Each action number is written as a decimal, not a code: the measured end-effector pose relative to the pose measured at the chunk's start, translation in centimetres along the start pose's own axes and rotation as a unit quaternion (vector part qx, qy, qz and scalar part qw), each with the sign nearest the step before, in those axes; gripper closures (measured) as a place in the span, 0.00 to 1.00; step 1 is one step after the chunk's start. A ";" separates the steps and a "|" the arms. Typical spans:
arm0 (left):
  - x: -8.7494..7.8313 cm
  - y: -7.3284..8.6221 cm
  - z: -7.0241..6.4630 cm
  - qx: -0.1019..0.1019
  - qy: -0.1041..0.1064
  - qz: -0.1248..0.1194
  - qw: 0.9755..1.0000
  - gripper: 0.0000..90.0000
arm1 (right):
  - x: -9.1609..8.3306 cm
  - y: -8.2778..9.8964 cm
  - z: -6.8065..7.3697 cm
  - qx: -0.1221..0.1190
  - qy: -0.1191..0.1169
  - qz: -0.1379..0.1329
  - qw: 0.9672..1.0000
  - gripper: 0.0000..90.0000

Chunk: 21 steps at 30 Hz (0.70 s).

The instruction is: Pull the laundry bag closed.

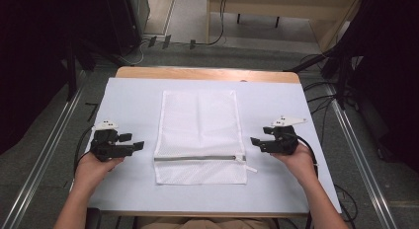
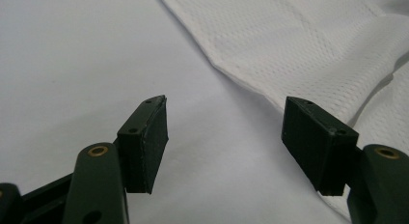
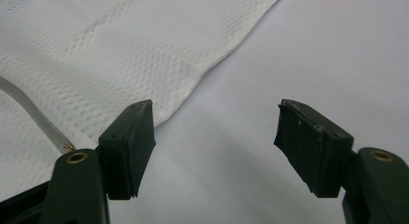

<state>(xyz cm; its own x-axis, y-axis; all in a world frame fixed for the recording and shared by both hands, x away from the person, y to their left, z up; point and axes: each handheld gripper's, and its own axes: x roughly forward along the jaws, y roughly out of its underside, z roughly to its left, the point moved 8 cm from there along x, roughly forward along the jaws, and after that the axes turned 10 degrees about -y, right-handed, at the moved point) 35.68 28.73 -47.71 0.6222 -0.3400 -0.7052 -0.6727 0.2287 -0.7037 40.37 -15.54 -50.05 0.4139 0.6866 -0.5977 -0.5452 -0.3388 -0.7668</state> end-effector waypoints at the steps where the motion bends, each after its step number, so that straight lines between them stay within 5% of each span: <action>1: -0.1 0.0 0.3 -0.002 -0.005 -0.002 1.000 0.37 | -0.1 0.0 -0.2 -0.002 0.005 -0.003 1.000 0.34; 8: 0.0 0.1 1.3 -0.017 -0.030 -0.004 0.999 0.34 | -0.1 0.1 -1.0 -0.009 0.034 -0.010 0.999 0.29; 21: 0.3 0.1 1.4 -0.020 -0.037 -0.004 0.999 0.31 | 0.1 0.3 -1.0 -0.012 0.034 -0.003 0.999 0.26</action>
<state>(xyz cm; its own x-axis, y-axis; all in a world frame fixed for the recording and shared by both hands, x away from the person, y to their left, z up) 36.36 29.95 -48.08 0.6541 -0.2738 -0.7051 -0.6825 0.1883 -0.7062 40.99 -16.22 -50.60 0.4663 0.6441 -0.6063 -0.5247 -0.3504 -0.7758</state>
